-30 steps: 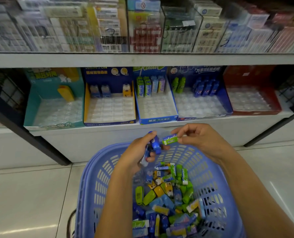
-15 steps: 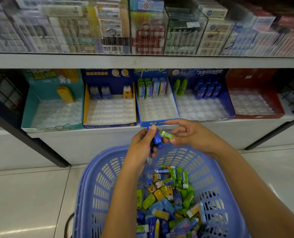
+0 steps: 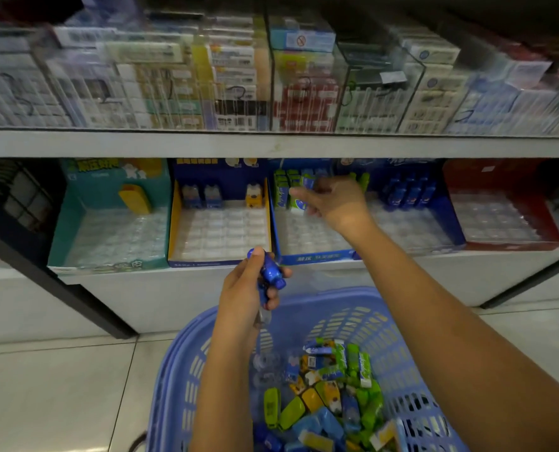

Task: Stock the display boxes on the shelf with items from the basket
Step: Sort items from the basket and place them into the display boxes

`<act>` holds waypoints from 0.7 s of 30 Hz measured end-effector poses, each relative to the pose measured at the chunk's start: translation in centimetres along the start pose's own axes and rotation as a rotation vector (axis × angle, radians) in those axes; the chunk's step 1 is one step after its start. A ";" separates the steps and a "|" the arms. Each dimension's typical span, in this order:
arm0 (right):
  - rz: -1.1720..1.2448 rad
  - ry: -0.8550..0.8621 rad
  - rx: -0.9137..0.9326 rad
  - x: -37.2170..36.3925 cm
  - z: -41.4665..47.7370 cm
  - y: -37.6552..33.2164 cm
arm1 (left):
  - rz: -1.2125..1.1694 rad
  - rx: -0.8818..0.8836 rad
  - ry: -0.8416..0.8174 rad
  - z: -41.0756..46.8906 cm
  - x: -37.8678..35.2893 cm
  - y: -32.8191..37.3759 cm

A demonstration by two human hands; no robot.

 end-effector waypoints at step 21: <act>-0.645 -0.158 0.445 -3.3 1.7 -2.2 | -0.069 0.026 -0.024 0.3 0.8 1.0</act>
Point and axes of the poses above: each hand's wrist, its own z-axis towards the middle knuckle, its own x-axis out of the back of the hand, y = z × x, the point moved 7 cm from there along z, towards the middle knuckle, and after that the axes turned 7 degrees about x, right-handed, at the moved point
